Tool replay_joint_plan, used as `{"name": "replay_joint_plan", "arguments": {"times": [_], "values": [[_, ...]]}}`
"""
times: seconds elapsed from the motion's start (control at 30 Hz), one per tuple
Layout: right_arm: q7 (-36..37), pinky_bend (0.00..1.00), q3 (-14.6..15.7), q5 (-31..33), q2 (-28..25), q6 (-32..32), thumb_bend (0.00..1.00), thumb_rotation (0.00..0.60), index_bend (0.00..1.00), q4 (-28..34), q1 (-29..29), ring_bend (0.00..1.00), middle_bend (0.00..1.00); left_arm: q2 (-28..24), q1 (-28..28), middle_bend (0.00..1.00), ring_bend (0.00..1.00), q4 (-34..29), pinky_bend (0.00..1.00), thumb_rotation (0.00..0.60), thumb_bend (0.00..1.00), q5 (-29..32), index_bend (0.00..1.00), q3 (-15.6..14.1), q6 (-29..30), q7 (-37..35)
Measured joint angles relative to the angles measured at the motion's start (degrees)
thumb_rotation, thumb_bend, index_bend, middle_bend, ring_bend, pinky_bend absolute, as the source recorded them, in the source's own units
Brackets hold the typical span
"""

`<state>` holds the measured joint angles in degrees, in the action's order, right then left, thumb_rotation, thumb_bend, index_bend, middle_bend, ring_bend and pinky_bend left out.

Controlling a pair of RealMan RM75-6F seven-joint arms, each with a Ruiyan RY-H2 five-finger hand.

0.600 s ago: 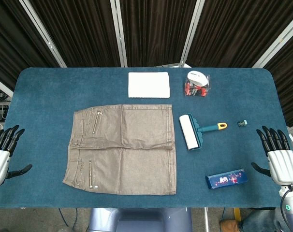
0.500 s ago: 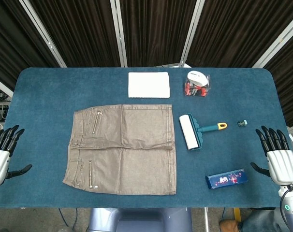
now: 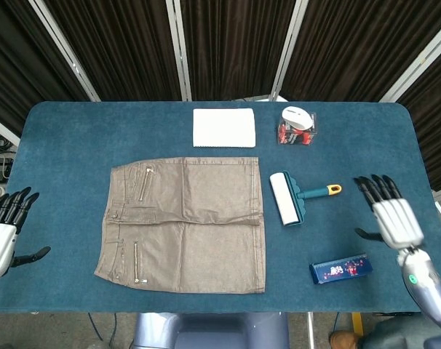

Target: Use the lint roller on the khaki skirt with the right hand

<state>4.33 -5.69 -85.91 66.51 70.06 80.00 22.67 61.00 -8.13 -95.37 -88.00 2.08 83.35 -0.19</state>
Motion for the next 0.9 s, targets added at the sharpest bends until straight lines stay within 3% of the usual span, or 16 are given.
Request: {"name": "replay_joint_plan", "arguments": {"times": [0.1,0.4,0.9], "values": [[0.2,0.27,-1.8,0.7,0.5,-6.8,0.03,0.600,0.34,-0.8,5.7,0.29,0.37,0.2,-0.3,0.00,0.00,0.0,0.00,0.600,0.00,0.7,0.00,0.1,-1.0,0.5],[-5.7,0.31,-4.1,3.4,10.6,-21.2,0.17,0.600,0.34,-11.7,18.2,0.30,0.37,1.5,-0.8,0.00,0.00,1.7,0.00,0.600,0.00,2.8,0.00,0.6,-2.1,2.1],[-11.9,0.31,-1.7,5.9,19.7,-28.8,0.20,0.600,0.34,-25.8,22.7,0.31,0.37,1.0,-0.7,0.00,0.00,1.2,0.00,0.600,0.00,3.3,0.00,0.7,-2.2,2.0]]}}
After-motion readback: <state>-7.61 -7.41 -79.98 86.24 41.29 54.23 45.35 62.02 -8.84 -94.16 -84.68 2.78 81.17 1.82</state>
